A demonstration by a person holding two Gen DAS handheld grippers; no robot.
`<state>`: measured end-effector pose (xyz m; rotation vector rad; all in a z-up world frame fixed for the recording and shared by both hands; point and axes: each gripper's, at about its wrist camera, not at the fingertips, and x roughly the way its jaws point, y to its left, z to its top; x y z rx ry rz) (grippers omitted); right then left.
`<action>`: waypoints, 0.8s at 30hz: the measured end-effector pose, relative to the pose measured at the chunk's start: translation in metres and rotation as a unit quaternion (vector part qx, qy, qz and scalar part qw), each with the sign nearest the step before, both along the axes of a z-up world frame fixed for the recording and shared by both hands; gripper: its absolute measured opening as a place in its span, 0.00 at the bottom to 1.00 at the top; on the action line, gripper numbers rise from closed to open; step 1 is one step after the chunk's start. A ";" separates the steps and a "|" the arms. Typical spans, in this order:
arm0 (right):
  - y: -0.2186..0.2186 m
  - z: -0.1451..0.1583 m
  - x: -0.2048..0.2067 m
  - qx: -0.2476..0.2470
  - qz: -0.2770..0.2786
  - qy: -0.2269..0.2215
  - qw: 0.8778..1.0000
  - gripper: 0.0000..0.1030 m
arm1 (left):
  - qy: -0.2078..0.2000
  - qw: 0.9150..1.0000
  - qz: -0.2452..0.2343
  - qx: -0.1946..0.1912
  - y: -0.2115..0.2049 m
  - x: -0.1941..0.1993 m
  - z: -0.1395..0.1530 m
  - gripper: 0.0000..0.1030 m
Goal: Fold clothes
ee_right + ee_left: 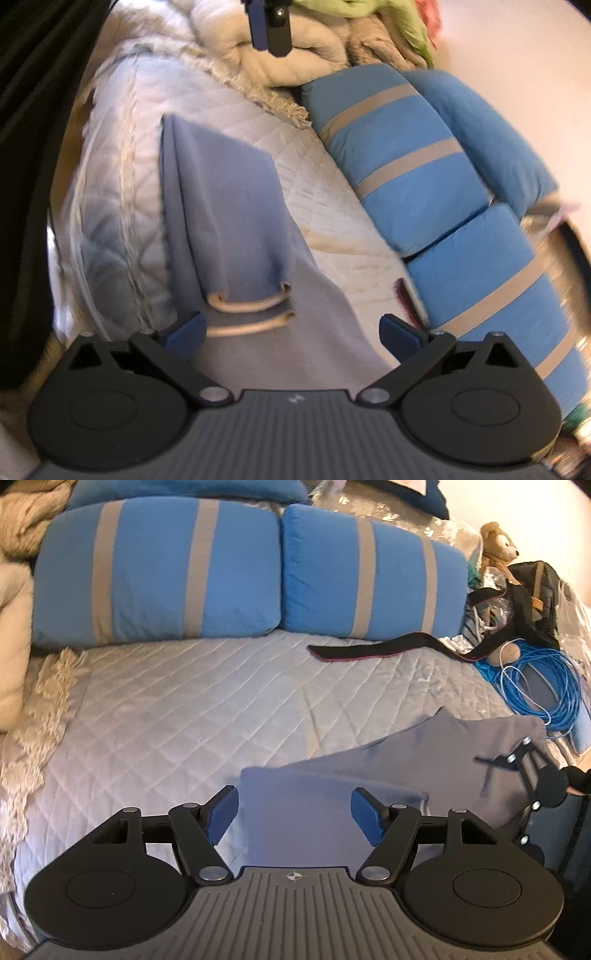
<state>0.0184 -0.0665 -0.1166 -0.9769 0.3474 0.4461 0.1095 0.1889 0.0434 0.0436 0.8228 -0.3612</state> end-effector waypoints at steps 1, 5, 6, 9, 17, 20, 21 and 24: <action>0.002 -0.004 -0.003 -0.019 0.008 -0.012 1.000 1.00 | 0.002 1.000 0.002 -0.001 0.003 -0.001 -0.003 0.64; 0.007 -0.027 -0.011 -0.117 0.047 -0.075 0.989 1.00 | 0.008 1.000 0.012 -0.002 0.013 -0.001 -0.011 0.64; 0.009 -0.033 -0.012 -0.136 0.057 -0.086 0.985 1.00 | 0.009 1.000 0.014 -0.002 0.014 -0.001 -0.013 0.64; 0.015 -0.050 -0.017 -0.177 0.090 -0.124 0.972 1.00 | 0.010 1.000 0.017 -0.004 0.014 0.000 -0.016 0.64; 0.023 -0.068 -0.026 -0.182 0.125 -0.197 0.955 0.99 | 0.009 1.000 0.010 0.003 0.010 -0.002 -0.018 0.64; 0.030 -0.072 -0.029 -0.190 0.126 -0.217 0.949 0.99 | 0.008 1.000 0.010 0.008 0.009 -0.002 -0.019 0.64; 0.033 -0.073 -0.030 -0.193 0.125 -0.222 0.948 0.98 | 0.008 1.000 0.010 0.008 0.009 -0.002 -0.019 0.64; 0.043 -0.069 -0.027 -0.191 0.118 -0.210 0.952 0.88 | 0.009 1.000 0.010 0.009 0.010 -0.002 -0.021 0.64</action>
